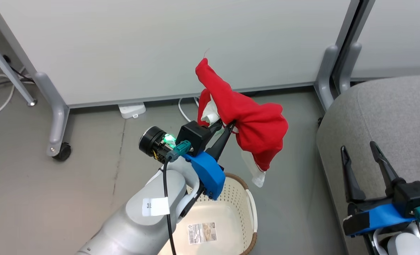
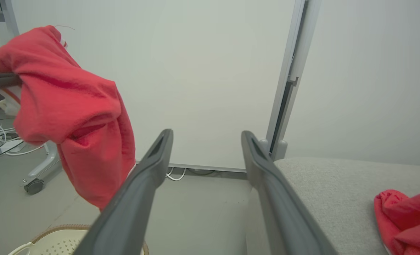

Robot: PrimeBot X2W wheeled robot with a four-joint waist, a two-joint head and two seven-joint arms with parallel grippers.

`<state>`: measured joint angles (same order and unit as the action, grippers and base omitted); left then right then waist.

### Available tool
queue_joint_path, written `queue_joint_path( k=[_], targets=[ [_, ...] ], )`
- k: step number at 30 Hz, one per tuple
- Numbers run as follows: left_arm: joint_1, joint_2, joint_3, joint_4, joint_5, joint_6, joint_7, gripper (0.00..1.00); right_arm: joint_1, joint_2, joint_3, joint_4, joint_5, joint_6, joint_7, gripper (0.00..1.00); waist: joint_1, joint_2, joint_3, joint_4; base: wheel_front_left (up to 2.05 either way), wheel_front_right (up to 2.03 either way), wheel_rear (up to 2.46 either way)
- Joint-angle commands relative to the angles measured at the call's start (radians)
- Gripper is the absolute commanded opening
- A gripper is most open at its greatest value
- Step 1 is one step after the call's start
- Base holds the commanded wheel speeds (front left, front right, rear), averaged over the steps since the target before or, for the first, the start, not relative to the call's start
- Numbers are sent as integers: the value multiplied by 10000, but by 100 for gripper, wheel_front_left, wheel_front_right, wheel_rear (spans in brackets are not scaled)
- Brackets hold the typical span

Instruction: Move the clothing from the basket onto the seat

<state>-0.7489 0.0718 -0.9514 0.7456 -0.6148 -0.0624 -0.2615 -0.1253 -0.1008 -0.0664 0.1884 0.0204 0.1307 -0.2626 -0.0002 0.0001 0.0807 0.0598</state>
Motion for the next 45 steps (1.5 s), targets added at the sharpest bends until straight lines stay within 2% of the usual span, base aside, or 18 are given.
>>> queue_joint_path(
  k=[1,14,22,35,45],
  targets=[
    [102,73,28,-67,53,9,-52,0,208,30,17,31,22,1,-34,100,2,-1,-276,91,0,0,0],
    [205,279,-93,-645,49,146,78,0,443,-219,623,57,41,1,-34,100,2,-1,-445,245,0,0,0],
    [27,351,-130,-897,21,185,161,0,186,-580,1893,352,47,1,-34,100,2,-1,-191,363,0,0,0],
    [-190,238,-316,-1069,81,233,167,0,-996,-795,3579,1396,237,1,-34,100,2,-1,195,597,0,0,0],
    [-387,95,-493,-1124,106,171,137,0,-2171,-716,3825,2395,254,1,-34,100,2,-1,449,843,0,0,0]
  ],
)
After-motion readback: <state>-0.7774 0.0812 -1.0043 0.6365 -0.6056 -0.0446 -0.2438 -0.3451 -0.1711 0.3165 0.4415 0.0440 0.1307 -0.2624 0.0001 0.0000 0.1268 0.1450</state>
